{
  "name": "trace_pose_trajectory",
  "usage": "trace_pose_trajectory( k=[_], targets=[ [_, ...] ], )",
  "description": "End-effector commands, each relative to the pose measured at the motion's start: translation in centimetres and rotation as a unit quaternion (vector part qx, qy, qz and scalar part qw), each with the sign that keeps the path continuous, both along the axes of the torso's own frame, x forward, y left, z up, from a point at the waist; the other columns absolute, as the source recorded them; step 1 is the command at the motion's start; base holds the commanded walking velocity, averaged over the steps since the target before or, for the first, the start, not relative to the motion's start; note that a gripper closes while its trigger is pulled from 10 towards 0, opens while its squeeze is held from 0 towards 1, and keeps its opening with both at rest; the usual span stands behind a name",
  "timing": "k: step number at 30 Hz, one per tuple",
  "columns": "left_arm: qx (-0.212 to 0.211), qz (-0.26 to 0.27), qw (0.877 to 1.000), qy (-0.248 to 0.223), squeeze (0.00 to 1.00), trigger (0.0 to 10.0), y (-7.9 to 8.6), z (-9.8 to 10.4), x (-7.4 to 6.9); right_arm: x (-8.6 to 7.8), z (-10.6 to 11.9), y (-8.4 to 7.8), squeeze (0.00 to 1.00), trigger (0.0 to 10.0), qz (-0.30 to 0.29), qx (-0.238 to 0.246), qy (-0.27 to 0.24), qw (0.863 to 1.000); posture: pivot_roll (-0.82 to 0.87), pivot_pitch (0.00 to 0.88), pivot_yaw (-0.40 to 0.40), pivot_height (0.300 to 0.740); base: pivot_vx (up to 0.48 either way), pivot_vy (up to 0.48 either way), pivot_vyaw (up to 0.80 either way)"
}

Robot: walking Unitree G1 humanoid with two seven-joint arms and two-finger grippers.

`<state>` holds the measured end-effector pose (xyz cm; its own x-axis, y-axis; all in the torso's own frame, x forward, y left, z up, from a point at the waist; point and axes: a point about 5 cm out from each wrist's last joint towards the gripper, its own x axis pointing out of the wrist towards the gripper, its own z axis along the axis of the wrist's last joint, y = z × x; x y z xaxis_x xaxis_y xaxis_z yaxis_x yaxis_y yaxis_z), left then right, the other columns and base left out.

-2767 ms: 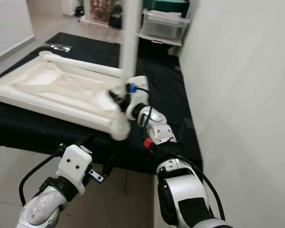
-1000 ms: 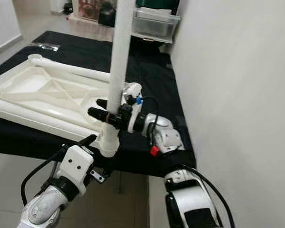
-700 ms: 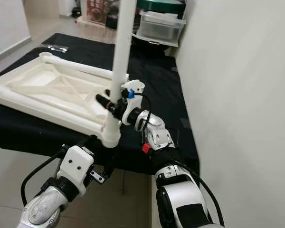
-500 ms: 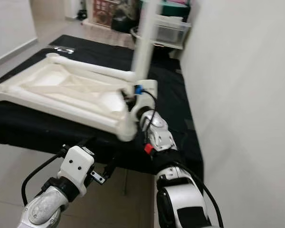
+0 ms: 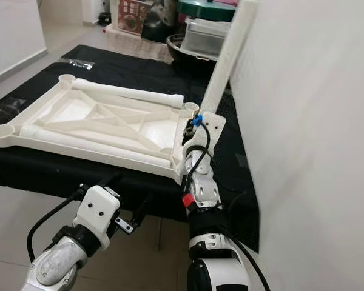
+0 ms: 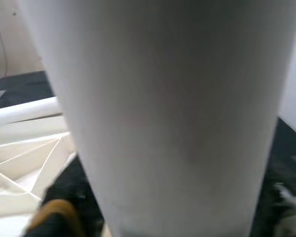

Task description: Building children table

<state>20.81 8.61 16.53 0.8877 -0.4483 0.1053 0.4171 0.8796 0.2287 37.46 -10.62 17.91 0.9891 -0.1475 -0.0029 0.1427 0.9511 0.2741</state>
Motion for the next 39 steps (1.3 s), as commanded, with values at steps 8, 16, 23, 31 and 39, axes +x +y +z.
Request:
trace_pose_trajectory(
  k=[8,16,23,31,39],
  targets=[
    [0.0,-0.005,1.0,-0.002,0.0,10.0,-0.2,-0.1,0.1,0.7,2.3,-0.1,0.0,10.0,0.24,0.048,-0.086,0.966,0.12,0.037,-0.157,0.74,0.0,0.0,0.0],
    [0.004,-0.007,1.0,-0.004,0.0,10.0,-0.3,-0.1,0.2,-0.7,1.6,-0.5,0.0,10.0,0.525,0.01,-0.055,0.849,0.12,0.036,-0.162,0.74,0.0,0.0,0.0],
    [0.011,-0.011,1.0,-0.013,0.0,10.0,-0.4,0.2,0.2,-1.6,0.9,1.2,0.0,10.0,0.635,-0.042,-0.034,0.771,0.12,0.032,-0.166,0.74,0.0,0.0,0.0],
    [0.014,-0.012,1.0,-0.021,0.0,10.0,-0.5,0.5,0.2,0.7,1.1,1.5,0.0,0.0,0.496,-0.064,-0.036,0.865,0.12,0.027,-0.175,0.74,0.0,0.0,0.0],
    [0.012,-0.012,1.0,-0.019,0.0,10.0,-0.5,0.3,0.1,1.8,0.4,-1.5,0.0,0.0,0.251,-0.052,-0.004,0.967,0.1,0.018,-0.163,0.74,0.0,0.0,0.0]
  ],
)
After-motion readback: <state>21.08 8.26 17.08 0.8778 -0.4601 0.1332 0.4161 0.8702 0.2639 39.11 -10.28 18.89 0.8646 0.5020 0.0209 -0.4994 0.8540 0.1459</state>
